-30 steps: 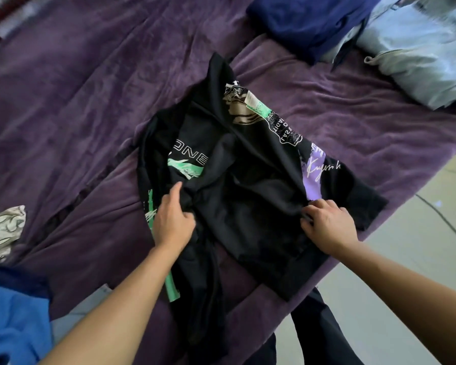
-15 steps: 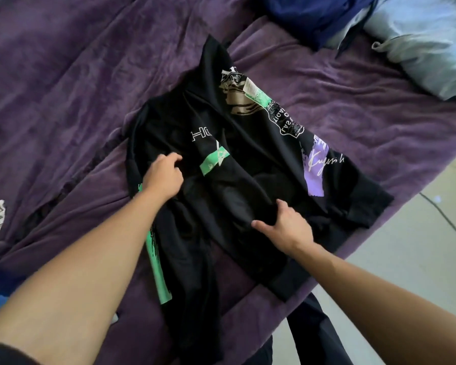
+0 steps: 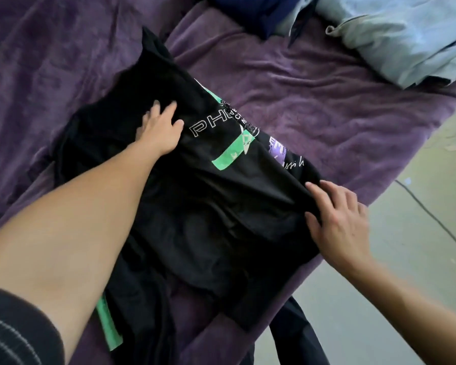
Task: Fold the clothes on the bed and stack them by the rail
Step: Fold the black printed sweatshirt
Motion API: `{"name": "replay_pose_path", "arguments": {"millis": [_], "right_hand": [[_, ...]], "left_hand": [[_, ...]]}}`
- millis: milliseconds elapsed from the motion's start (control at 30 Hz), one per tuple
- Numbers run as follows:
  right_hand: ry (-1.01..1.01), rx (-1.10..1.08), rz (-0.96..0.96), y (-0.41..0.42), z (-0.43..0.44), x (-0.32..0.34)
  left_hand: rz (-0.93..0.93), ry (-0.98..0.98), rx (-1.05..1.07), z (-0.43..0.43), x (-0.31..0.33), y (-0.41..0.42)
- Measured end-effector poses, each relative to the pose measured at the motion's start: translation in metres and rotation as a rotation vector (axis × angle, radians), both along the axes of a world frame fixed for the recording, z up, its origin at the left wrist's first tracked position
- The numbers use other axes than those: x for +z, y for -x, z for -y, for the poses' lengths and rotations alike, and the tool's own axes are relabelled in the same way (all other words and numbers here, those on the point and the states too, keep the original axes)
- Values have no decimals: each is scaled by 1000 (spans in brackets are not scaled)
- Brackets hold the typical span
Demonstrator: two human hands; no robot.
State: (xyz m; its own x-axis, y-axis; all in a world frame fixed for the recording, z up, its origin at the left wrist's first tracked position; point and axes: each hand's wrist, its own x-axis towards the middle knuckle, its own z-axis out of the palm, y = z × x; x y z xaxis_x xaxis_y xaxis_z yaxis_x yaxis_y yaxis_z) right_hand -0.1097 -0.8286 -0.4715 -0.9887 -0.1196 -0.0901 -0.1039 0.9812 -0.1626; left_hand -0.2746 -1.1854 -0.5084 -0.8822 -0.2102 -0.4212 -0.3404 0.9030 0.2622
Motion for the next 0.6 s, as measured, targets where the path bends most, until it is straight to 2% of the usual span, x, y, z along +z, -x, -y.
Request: {"name": "replay_pose_path", "arguments": {"millis": [67,133,167,233,300,400,500,600], "right_hand": [[-51,170,-6,0,4,-12],[-157,242,190,-1,10,-24],[-200,259,259,-1,11,-27],[-212,270,262,8,17,-22],[-137,284,199,19,30,-7],[-16,400,169,26,74,12],[109,574,299,12,139,25],[237,710,429,-31,208,21]], "left_hand": [[123,88,-59,-6,-8,3],[185,126,-66,-8,-10,-2],[168,128,-46,-6,-8,-8],[67,136,53,8,2,-26],[-20,158,198,35,15,-58],[9,216,407,83,34,-128],[67,243,579,121,48,-200],[74,241,657,147,53,-257]]}}
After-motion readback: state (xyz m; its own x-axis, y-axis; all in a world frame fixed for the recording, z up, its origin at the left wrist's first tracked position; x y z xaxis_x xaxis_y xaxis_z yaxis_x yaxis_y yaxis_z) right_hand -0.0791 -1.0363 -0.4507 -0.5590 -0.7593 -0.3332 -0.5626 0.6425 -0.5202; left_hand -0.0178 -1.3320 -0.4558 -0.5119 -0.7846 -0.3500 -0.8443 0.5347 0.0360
